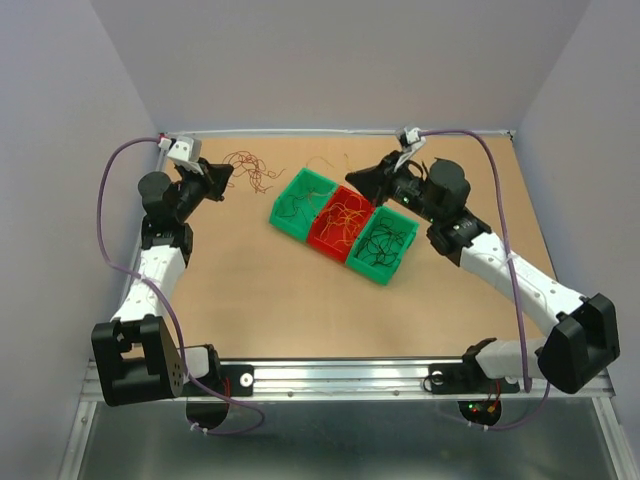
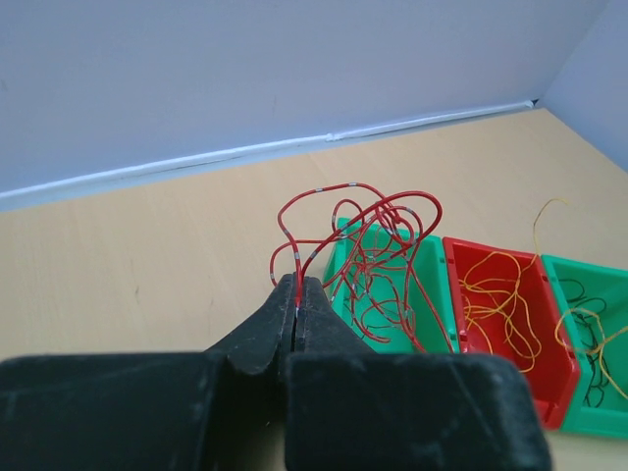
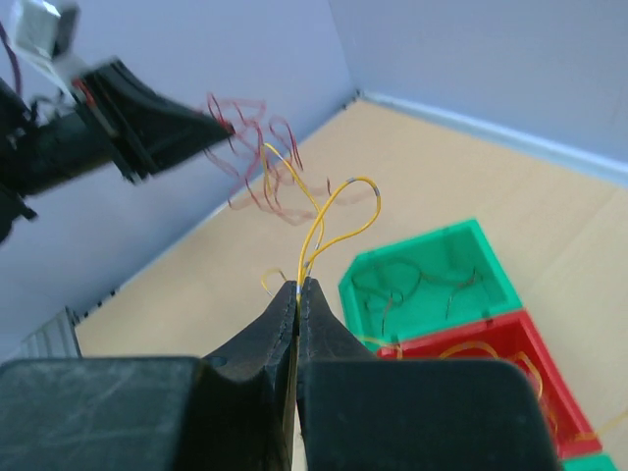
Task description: Untangle the cables
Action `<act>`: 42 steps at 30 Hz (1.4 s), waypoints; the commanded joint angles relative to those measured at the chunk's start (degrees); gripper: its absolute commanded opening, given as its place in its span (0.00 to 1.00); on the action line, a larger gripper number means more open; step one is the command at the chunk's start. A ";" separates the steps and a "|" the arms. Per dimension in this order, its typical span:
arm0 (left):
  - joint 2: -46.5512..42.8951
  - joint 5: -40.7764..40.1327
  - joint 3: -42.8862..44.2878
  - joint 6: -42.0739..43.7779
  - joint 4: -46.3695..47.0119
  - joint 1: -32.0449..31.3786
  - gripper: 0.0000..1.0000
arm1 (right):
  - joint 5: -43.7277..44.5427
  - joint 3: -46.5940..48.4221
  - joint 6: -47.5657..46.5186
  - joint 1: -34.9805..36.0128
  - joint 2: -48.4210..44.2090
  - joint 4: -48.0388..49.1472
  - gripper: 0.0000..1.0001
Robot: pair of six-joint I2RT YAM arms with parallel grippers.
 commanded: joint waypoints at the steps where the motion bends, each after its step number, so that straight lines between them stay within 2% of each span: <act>1: -2.58 0.46 -0.60 0.90 4.11 -0.29 0.00 | 0.16 11.73 -0.64 0.04 1.67 1.87 0.01; 5: -2.94 0.47 -0.87 0.99 4.38 -0.38 0.00 | 1.66 14.90 -1.26 0.04 1.50 -0.86 0.01; 10: -2.94 0.38 -0.87 1.07 4.47 -0.55 0.00 | 2.80 13.06 -1.43 0.04 1.23 -1.74 0.00; 16: -2.85 0.55 -0.95 1.07 4.47 -0.64 0.00 | 7.36 5.60 -1.96 0.04 2.81 -1.65 0.01; 24: -3.02 0.73 -1.04 1.25 4.47 -0.82 0.00 | 18.79 -1.09 -1.52 0.04 7.47 -4.28 0.00; 33: -3.81 0.64 -1.48 1.60 4.47 -1.43 0.00 | 24.42 6.63 -1.78 0.48 14.41 -22.80 0.01; 38: -3.82 -0.15 -1.48 2.39 4.20 -2.31 0.00 | 32.58 12.08 -1.08 4.07 17.92 -30.20 0.01; 42: -3.38 -1.11 -1.22 3.36 3.50 -3.54 0.00 | 41.20 20.60 0.23 8.04 25.98 -37.76 0.00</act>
